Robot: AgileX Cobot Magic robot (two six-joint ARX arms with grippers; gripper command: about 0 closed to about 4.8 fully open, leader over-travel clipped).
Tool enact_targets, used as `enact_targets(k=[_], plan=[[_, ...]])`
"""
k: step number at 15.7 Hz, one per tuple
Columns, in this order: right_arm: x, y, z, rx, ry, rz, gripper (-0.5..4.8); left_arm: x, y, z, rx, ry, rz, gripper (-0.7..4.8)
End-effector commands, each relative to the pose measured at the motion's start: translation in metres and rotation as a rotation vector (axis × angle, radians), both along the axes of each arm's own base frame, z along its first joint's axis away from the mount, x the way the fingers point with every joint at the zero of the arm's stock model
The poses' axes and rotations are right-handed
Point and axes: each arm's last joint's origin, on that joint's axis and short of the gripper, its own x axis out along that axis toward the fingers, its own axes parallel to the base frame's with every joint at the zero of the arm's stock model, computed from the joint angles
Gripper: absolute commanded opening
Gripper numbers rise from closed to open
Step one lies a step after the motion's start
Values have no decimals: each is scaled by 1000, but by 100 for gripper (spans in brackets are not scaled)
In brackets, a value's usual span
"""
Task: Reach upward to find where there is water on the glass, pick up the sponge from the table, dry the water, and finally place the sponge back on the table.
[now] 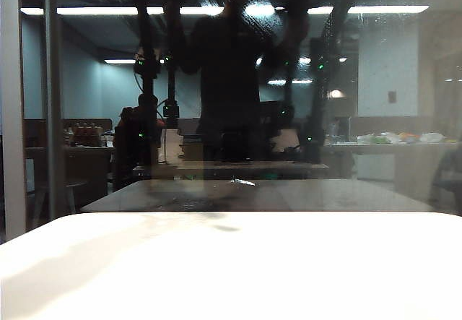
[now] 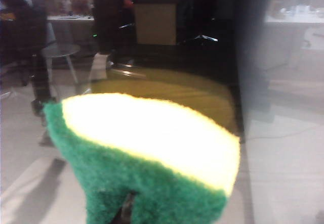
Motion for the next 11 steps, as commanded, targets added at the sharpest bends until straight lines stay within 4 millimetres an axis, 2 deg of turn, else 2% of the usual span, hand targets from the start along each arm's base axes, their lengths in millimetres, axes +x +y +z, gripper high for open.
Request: enact_targets(k=[1, 5, 7, 11], plan=[[17, 43, -22, -26, 38, 148, -9, -3, 0, 3, 2, -23, -3, -5], [11, 86, -22, -41, 35, 219, -9, -3, 0, 3, 2, -24, -3, -5], [8, 100, -22, -57, 30, 239, -9, -3, 0, 3, 2, -23, -3, -5], [6, 103, -22, -68, 33, 213, -9, -4, 0, 3, 2, -23, -3, -5]])
